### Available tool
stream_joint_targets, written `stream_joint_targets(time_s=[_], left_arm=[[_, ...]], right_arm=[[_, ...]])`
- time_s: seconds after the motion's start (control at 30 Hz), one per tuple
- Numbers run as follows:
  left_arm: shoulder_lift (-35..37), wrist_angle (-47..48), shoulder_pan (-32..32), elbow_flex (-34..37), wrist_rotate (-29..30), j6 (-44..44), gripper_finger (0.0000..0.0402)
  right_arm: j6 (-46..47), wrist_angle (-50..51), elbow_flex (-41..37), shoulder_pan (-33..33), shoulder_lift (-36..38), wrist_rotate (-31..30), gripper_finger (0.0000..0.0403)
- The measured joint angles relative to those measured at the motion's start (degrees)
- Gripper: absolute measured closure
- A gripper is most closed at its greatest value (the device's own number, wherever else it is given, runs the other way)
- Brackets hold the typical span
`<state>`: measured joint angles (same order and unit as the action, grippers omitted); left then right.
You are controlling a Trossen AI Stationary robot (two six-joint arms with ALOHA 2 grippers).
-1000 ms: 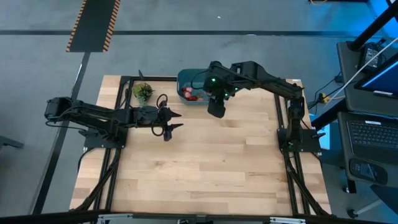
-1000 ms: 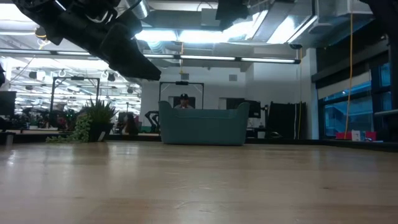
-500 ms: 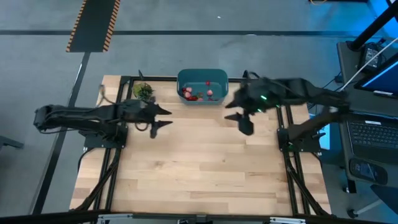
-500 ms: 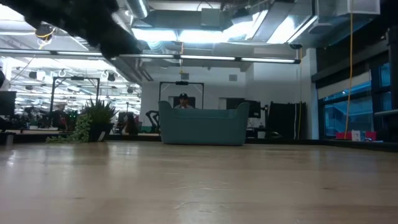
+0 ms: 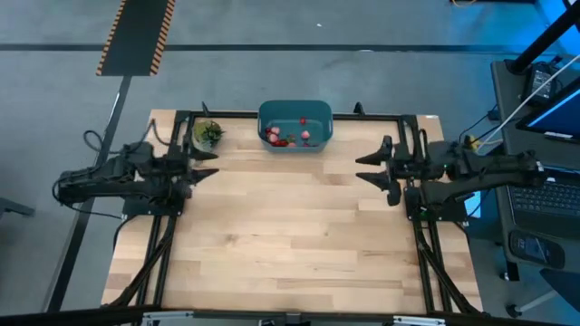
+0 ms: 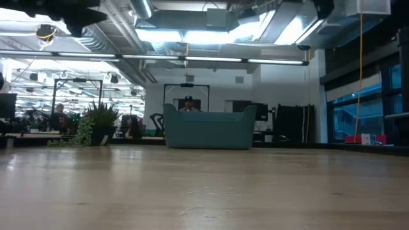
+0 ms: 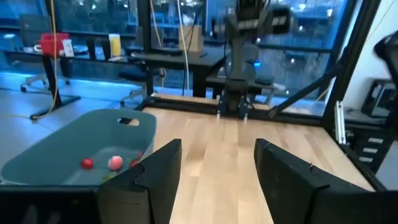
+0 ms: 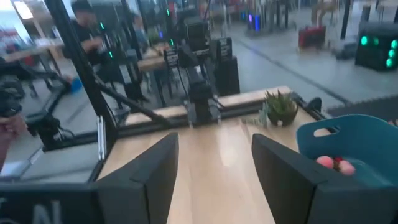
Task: Pick and placing Produce into tupperware
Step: Return to Home Position
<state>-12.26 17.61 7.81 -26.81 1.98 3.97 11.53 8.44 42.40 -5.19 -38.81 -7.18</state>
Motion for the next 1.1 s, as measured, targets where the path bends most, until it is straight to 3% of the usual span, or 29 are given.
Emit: stream_joint_targets(time_s=[0.27,0.6,0.93,1.1], left_arm=[[12.06,-0.19,0.0,3.32,0.02,1.73,0.0205],[11.65,-12.51,0.0,13.03,0.17,3.41,0.0205],[11.63,-14.12,0.0,20.38,0.3,4.71,0.0205],[12.01,-14.19,-0.02,24.12,2.62,8.01,0.0205]], right_arm=[[-0.1,-23.77,-24.31,0.0,11.81,0.04,0.0196],[-2.73,-40.92,-41.17,0.12,17.17,0.08,0.0196],[-10.79,-35.55,-41.85,0.13,17.75,-1.43,0.0196],[-13.42,-34.22,-41.82,0.13,17.77,-5.11,0.0196]])
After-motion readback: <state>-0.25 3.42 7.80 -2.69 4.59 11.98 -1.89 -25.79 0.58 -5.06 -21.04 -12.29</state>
